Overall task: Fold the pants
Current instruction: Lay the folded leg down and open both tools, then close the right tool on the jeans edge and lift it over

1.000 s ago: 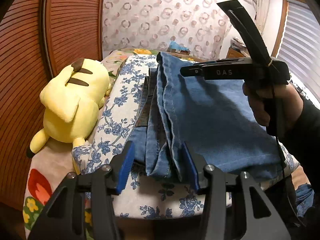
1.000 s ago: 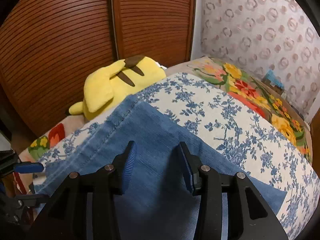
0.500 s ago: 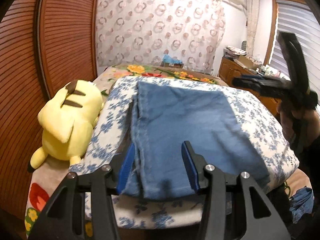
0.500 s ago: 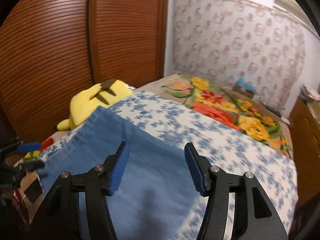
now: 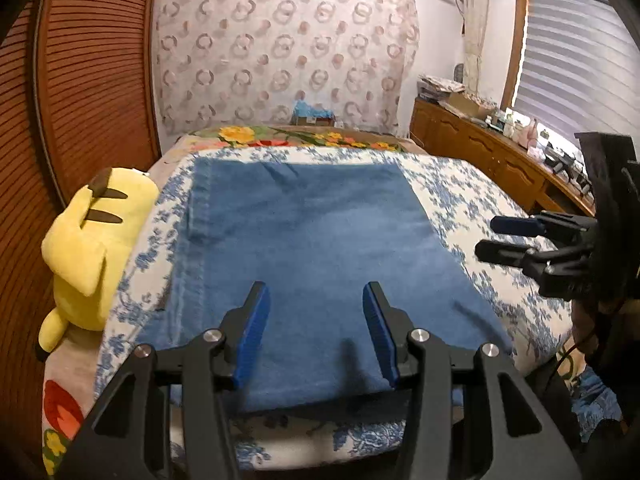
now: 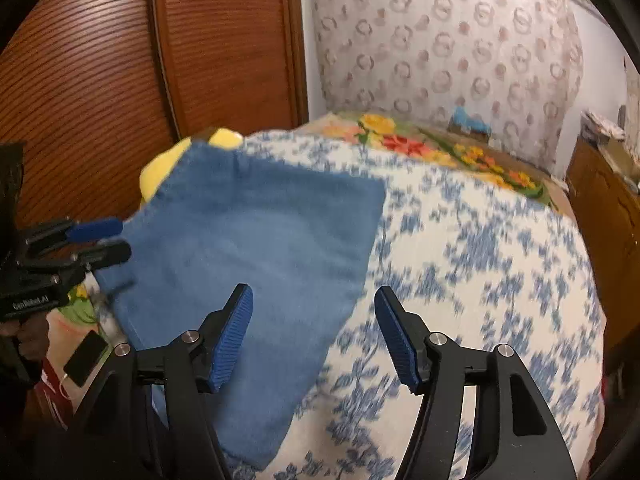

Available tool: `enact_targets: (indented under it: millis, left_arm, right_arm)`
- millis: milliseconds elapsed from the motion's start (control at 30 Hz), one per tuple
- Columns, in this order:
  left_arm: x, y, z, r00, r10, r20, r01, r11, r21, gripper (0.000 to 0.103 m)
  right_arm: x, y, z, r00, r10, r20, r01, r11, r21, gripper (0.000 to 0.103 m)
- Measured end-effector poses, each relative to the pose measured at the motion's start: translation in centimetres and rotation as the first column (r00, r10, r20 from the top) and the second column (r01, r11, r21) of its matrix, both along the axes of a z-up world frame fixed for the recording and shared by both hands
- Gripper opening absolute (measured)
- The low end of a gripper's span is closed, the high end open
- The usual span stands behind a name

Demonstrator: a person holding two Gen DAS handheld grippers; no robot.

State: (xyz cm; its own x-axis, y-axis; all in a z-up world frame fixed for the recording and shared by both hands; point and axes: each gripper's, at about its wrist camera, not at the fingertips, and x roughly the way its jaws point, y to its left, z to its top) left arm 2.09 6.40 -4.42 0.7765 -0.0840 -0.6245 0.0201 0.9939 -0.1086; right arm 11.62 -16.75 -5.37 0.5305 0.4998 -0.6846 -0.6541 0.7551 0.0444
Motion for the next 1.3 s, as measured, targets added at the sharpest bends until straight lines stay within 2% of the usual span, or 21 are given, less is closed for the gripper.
enact_targets:
  millis: [167, 333, 767, 933, 1133, 1200, 1300]
  left_arm:
    - [0.0, -1.5, -1.8, 0.999, -0.029, -0.04, 0.029, 1.0, 0.005, 0.047]
    - [-0.4, -2.4, -3.3, 0.998, -0.037, -0.06, 0.039, 0.999, 0.033, 0.047]
    - [-1.2, -2.1, -5.0, 0.996, -0.06, -0.072, 0.064, 0.997, 0.043, 0.047]
    - [-1.3, -1.9, -5.0, 0.995, -0.066, -0.07, 0.067, 0.998, 0.013, 0.047]
    - [-1.4, -1.8, -4.9, 0.995, -0.074, -0.073, 0.074, 0.997, -0.003, 0.047]
    - [-1.5, -1.8, -4.9, 0.994, -0.074, -0.076, 0.073, 0.997, -0.01, 0.047]
    - [-1.7, -1.6, -4.6, 0.994, -0.074, -0.083, 0.073, 0.997, -0.017, 0.047]
  right_arm:
    - [-0.7, -0.8, -2.5, 0.998, -0.044, -0.055, 0.045, 0.999, 0.012, 0.065]
    - [-1.4, -1.6, -3.7, 0.991, -0.057, -0.121, 0.065, 0.996, 0.059, 0.065]
    - [-2.4, -0.9, -4.9, 0.988, -0.047, -0.146, 0.055, 0.997, 0.056, 0.065]
    - [-2.3, -0.8, -5.6, 0.983, -0.021, -0.184, 0.036, 0.996, 0.078, 0.065]
    - [-2.5, -0.6, -5.8, 0.983, -0.017, -0.183, 0.032, 0.996, 0.083, 0.065]
    - [-2.7, -0.5, -5.7, 0.982, 0.007, -0.191, 0.011, 0.996, 0.093, 0.052]
    - [-2.9, -0.2, -5.7, 0.981, 0.02, -0.192, -0.002, 0.996, 0.094, 0.043]
